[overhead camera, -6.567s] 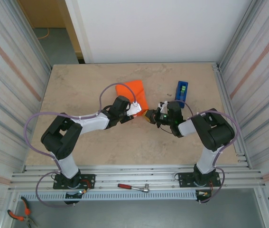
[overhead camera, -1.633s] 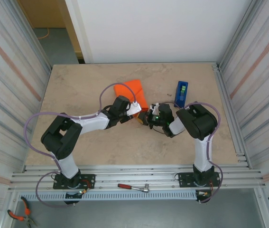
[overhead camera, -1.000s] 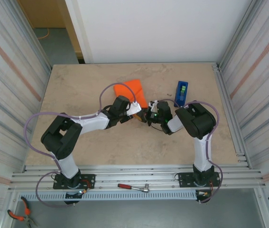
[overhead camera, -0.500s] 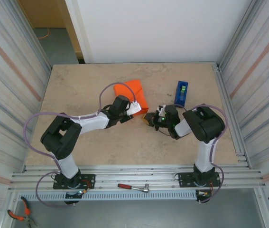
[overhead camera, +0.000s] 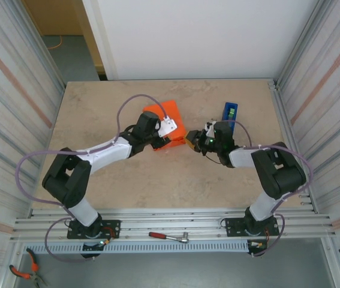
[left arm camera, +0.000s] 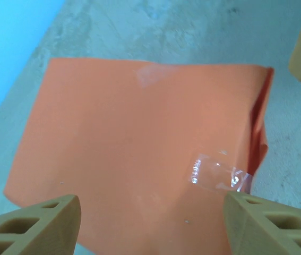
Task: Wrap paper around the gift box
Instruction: Press the wrapping paper on the gift box.
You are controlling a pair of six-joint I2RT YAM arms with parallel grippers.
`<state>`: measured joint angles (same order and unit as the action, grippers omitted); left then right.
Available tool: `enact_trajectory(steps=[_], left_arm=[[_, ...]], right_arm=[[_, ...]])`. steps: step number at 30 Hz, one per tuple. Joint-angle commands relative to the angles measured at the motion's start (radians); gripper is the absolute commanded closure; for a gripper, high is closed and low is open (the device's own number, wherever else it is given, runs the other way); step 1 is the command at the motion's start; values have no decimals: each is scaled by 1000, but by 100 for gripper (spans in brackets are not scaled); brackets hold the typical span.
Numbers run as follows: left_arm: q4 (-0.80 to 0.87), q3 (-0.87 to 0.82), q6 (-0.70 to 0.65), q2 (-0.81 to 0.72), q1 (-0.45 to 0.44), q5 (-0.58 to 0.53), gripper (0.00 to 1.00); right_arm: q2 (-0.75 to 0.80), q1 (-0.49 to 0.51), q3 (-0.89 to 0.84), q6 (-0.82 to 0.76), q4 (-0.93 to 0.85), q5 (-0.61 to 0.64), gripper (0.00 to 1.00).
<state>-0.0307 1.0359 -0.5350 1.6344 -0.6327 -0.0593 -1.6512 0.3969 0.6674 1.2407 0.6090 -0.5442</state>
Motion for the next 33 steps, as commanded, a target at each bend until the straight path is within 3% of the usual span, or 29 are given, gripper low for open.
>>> enact_trajectory(steps=[1,10,15,19,24,33], left_arm=[[-19,33,136,-58,38,14,27],[-81,-2,628,-76,259,81,18],[-81,62,932,11,376,239,20],[-100,134,1093,108,400,304,21],[-85,264,1221,259,391,354,22],[34,438,1276,443,366,265,23]], right_arm=[[90,-6,109,-160,-306,80,63],[145,16,466,-315,-756,180,56],[104,40,698,-323,-933,185,55],[79,56,825,-314,-977,152,54],[89,40,883,-268,-944,59,53],[141,-30,897,-224,-865,-15,49]])
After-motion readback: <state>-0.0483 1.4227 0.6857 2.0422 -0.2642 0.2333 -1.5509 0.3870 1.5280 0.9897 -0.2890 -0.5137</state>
